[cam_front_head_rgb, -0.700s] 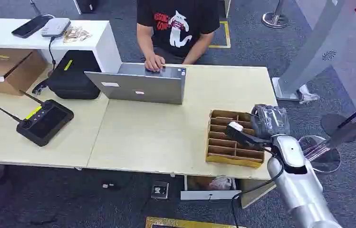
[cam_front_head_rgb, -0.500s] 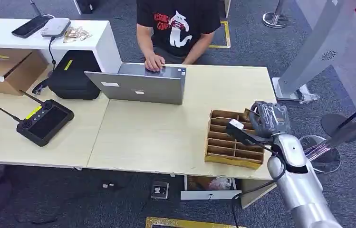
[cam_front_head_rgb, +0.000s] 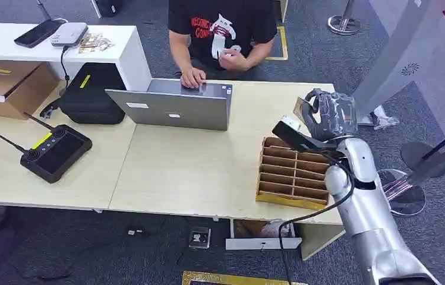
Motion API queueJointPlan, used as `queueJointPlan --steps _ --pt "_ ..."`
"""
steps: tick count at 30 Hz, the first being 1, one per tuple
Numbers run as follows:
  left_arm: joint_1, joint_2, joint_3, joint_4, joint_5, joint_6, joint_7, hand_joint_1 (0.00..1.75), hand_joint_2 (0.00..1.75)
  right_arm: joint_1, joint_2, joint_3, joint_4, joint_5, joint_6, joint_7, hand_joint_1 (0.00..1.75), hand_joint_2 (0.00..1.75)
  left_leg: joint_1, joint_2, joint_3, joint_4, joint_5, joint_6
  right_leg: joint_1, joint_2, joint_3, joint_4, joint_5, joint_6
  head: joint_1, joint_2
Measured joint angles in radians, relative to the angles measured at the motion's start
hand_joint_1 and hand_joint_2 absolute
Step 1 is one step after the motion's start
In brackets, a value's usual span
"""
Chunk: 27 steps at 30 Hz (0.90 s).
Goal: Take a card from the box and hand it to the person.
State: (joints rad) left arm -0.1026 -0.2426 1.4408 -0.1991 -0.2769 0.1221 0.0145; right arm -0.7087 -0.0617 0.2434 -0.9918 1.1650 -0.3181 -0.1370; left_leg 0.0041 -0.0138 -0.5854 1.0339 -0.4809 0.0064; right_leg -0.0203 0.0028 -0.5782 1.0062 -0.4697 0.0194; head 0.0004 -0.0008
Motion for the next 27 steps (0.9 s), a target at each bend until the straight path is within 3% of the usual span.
queueJointPlan --steps 5,11,27 --pt "-0.003 0.0 0.0 0.0 0.001 0.018 0.0 0.0 0.0 -0.104 0.069 0.028 0.07 -0.024 0.012 -0.013 1.75 1.75 0.0 0.0 0.0 0.0 0.001 -0.001 0.001 0.0 -0.001 0.0 0.001 -0.001 0.0 0.0" --pt "-0.005 0.0 0.0 0.0 0.003 0.024 0.0 0.0 0.0 -0.171 0.127 0.052 0.145 -0.069 -0.022 -0.027 1.75 1.75 0.001 -0.001 0.0 0.0 0.001 -0.001 0.001 -0.001 -0.001 0.001 0.001 -0.001 0.0 0.0" --pt "-0.006 0.005 0.0 0.0 0.007 -0.002 0.012 0.0 0.0 -0.186 0.148 0.069 0.191 -0.081 -0.037 -0.026 1.75 1.75 0.001 0.0 0.001 0.0 0.001 -0.001 0.001 0.0 -0.001 0.0 0.001 -0.001 0.0 0.0"
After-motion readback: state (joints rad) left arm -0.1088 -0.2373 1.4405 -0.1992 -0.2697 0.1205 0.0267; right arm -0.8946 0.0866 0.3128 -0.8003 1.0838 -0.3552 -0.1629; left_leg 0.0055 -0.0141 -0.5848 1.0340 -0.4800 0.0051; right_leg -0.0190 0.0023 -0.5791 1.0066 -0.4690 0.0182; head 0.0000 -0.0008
